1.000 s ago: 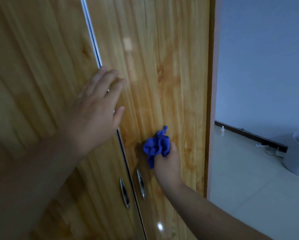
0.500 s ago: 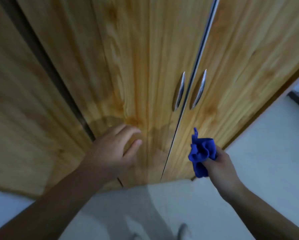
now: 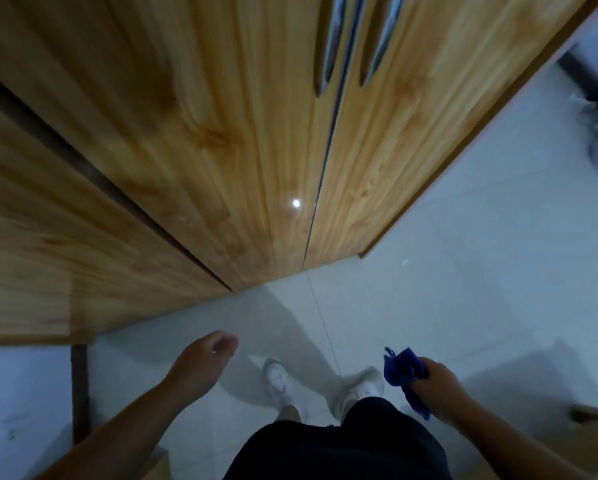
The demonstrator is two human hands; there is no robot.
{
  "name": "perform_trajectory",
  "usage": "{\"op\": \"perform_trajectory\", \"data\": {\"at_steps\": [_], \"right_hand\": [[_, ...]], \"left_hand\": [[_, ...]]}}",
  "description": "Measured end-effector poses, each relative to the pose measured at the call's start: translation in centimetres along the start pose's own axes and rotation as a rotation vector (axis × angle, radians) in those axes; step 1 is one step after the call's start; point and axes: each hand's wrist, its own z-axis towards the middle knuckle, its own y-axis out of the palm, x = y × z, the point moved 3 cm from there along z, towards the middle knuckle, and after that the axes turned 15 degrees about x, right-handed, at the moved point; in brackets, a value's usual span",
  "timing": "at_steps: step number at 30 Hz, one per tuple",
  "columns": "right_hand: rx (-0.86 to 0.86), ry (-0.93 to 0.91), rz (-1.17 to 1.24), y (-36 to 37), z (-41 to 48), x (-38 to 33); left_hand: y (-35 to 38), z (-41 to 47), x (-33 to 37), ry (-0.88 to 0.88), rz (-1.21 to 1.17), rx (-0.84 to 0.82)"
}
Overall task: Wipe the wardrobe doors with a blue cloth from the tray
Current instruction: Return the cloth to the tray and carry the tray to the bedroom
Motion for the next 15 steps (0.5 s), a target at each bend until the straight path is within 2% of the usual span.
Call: {"op": "perform_trajectory", "data": {"at_steps": [5,12,15], "right_hand": [[-0.170,0.134,-0.105,-0.4,0.2,7.8],[-0.044,0.334,0.136,-3.4,-1.3,19.7],[0.015,0.411,0.256,-4.6,-2.3,24.2]], "left_hand": [[4.4,0.6,2.9,0.030,0.112,-0.130],[11.7,2.3,13.5,0.153,0.312,-0.239],[15.6,2.7,19.2,0.279,0.392,-0.244]]}}
